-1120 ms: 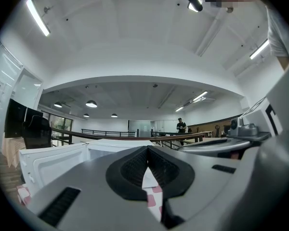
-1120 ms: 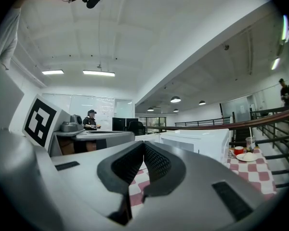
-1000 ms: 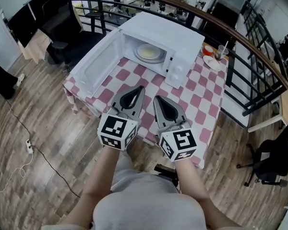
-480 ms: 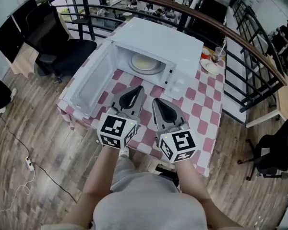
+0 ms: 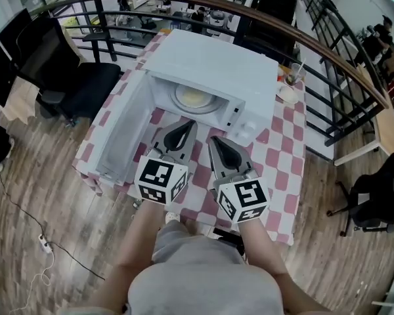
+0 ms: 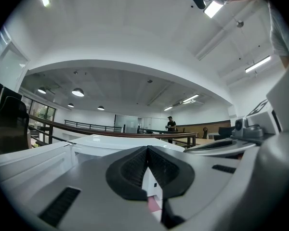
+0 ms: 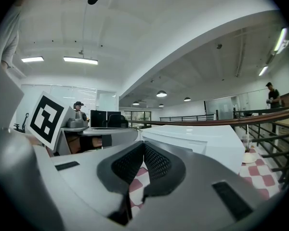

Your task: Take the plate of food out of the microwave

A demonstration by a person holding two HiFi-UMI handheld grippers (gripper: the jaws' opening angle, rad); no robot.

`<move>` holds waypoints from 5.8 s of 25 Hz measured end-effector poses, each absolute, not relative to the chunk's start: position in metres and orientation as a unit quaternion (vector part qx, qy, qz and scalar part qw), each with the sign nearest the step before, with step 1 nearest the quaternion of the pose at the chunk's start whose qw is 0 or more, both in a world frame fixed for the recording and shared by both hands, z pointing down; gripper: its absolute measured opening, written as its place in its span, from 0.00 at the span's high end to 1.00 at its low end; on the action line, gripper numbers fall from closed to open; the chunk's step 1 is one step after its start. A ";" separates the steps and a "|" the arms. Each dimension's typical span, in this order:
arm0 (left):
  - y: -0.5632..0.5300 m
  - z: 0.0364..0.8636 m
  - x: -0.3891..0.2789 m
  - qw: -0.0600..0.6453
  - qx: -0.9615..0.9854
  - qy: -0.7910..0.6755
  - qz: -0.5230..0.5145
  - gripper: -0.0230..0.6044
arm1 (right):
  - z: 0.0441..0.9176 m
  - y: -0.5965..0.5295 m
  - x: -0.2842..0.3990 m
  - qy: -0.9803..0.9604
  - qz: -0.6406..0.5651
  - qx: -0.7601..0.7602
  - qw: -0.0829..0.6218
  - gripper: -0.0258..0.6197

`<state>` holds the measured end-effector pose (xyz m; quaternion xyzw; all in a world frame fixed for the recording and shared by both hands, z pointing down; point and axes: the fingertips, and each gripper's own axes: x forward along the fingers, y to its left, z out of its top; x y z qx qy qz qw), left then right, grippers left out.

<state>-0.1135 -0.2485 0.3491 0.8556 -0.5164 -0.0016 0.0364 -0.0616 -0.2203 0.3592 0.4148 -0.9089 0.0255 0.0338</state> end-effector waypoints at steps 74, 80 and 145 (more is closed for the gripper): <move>-0.417 0.584 -0.159 0.614 0.586 -0.470 -0.242 0.44 | 0.458 -0.331 -0.077 -0.888 0.112 0.430 0.118 0.92; -0.426 0.601 -0.168 0.627 0.550 -0.486 -0.263 0.46 | 0.468 -0.333 -0.076 -0.885 0.126 0.431 0.123 0.92; -0.419 0.618 -0.171 0.662 0.450 -0.547 -0.246 0.76 | 0.469 -0.321 -0.066 -0.879 0.125 0.442 0.130 0.92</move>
